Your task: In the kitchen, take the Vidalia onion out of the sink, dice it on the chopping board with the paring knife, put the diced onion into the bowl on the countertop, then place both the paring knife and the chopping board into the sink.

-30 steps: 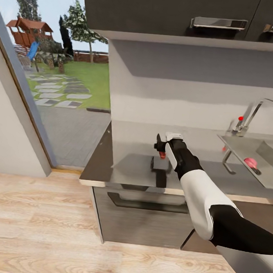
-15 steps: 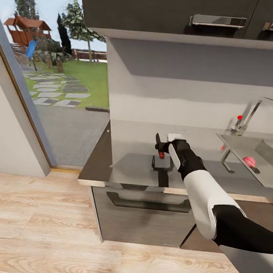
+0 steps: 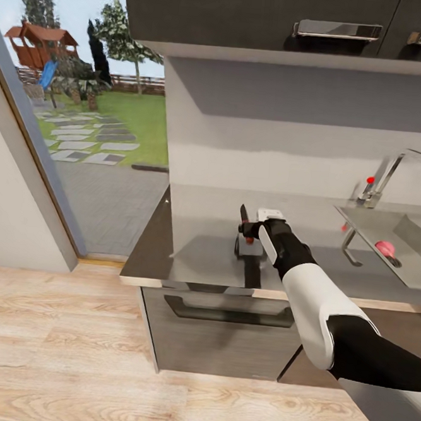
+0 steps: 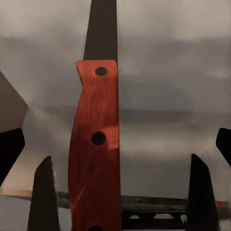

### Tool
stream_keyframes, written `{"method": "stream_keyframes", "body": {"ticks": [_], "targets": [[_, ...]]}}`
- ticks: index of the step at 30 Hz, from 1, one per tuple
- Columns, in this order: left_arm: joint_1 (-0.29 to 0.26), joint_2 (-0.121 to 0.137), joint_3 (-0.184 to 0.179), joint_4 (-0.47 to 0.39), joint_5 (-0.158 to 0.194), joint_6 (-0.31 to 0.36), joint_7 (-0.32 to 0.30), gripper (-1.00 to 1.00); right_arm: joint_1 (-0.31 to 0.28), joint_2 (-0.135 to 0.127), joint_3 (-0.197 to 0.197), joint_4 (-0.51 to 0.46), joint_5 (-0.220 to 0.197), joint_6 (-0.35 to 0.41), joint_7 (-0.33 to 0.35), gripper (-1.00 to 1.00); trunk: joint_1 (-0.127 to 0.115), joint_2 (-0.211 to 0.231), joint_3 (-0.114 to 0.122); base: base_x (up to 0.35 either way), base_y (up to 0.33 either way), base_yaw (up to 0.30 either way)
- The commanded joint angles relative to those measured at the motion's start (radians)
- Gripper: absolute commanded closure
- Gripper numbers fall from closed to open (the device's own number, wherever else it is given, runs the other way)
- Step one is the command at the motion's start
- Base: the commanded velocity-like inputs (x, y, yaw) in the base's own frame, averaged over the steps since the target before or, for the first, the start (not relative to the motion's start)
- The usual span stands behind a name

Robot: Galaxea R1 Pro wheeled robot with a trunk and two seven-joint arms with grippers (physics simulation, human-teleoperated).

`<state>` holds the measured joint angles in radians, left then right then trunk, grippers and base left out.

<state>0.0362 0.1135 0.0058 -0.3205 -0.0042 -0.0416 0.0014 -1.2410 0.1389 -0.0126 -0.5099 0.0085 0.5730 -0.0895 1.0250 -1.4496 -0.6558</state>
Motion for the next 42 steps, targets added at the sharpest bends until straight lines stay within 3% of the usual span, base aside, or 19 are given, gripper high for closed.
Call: {"method": "stream_keyframes", "body": {"ticks": [1, 17, 18, 42], "targets": [[0.001, 0.0, 0.0, -0.002, 0.0, -0.001, 0.0, -1.0, 0.0, 0.001, -0.001, 0.005, 0.001, 0.004, -0.003, -1.0, 0.0, 0.0, -0.002, 0.0, 0.0, 0.0], [0.001, 0.0, 0.0, -0.002, 0.0, -0.001, 0.0, -1.0, 0.0, 0.001, -0.001, 0.014, 0.001, 0.001, -0.003, -1.0, 0.0, 0.0, -0.023, 0.0, 0.0, 0.0], [0.001, 0.0, 0.0, -0.002, 0.0, -0.001, 0.0, -1.0, -0.001, 0.001, -0.001, 0.014, 0.001, -0.002, -0.003, 1.0, 0.0, 0.0, -0.023, 0.0, 0.0, 0.0], [0.001, 0.0, 0.0, -0.002, 0.0, -0.001, 0.0, -1.0, 0.0, -0.007, -0.001, 0.031, 0.002, -0.012, -0.007, 1.0, 0.0, 0.0, -0.023, 0.0, 0.0, 0.0]]}}
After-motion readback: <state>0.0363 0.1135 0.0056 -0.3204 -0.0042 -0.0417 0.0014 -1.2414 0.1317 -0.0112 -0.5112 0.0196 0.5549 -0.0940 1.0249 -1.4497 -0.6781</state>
